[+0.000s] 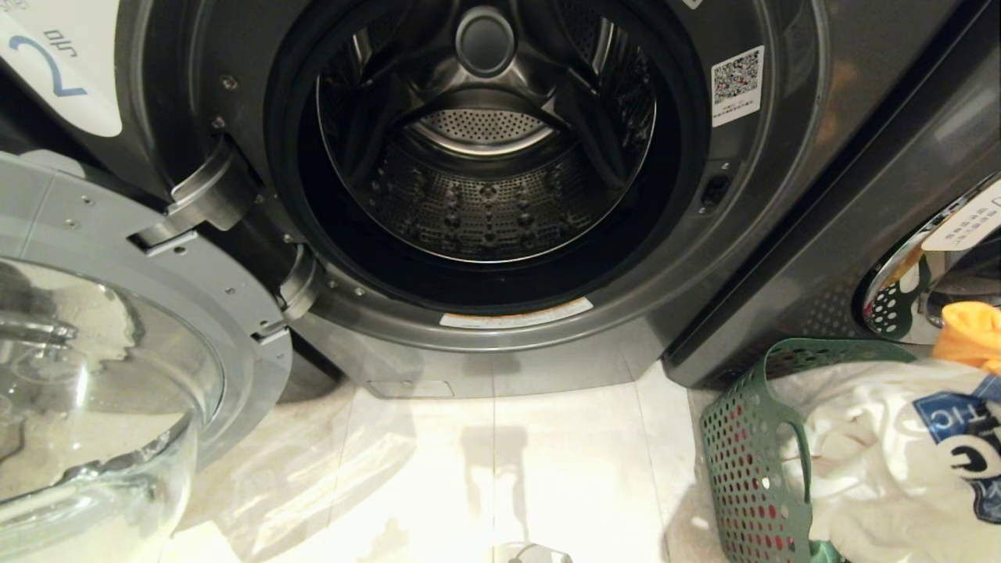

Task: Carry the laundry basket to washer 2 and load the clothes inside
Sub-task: Place the clothes into the washing machine

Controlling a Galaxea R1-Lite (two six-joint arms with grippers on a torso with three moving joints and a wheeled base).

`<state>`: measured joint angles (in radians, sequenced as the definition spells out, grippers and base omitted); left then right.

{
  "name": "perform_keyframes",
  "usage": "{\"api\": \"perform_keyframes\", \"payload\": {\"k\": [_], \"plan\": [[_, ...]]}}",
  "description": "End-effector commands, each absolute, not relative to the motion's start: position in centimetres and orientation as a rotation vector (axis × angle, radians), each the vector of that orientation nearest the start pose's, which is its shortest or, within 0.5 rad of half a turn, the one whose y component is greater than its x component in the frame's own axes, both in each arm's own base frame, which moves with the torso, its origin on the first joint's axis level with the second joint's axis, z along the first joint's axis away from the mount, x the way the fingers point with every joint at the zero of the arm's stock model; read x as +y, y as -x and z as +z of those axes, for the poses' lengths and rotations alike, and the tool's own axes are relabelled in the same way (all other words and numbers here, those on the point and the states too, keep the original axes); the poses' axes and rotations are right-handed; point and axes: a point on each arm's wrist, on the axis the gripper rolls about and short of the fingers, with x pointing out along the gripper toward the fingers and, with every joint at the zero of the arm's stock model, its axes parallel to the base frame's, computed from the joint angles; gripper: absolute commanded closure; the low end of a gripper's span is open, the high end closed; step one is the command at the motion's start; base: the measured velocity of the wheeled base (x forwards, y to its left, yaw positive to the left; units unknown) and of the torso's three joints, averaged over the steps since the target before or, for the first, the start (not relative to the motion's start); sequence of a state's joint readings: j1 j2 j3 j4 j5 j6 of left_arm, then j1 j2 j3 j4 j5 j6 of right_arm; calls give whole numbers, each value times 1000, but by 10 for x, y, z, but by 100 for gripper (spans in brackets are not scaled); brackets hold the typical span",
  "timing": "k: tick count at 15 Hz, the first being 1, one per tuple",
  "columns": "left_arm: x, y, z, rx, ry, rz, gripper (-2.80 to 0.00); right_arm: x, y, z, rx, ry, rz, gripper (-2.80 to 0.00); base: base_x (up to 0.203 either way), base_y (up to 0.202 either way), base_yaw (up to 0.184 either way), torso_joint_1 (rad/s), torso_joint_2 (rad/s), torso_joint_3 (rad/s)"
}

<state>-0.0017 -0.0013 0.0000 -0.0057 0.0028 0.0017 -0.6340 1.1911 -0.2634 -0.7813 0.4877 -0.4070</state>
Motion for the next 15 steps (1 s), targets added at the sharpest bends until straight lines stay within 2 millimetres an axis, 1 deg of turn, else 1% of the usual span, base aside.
{"api": "perform_keyframes", "payload": {"k": [1,3,5,7,11,13,15], "plan": [[0,23,76,-8,-2,2,0,-68,-111,221,-52,452,-137,0,0,0,0,0,0,0],[0,23,76,-8,-2,2,0,-59,-105,256,-113,472,-112,0,0,0,0,0,0,0],[0,23,76,-8,-2,2,0,-42,-90,290,-155,466,-61,0,0,0,0,0,0,0],[0,23,76,-8,-2,2,0,-23,-73,310,-162,439,49,0,0,0,0,0,0,0],[0,23,76,-8,-2,2,0,3,-58,325,-192,403,358,0,0,0,0,0,0,0],[0,23,76,-8,-2,2,0,12,-55,328,-216,390,514,0,0,0,0,0,0,0],[0,23,76,-8,-2,2,0,21,-55,325,-227,374,670,0,0,0,0,0,0,0]]}}
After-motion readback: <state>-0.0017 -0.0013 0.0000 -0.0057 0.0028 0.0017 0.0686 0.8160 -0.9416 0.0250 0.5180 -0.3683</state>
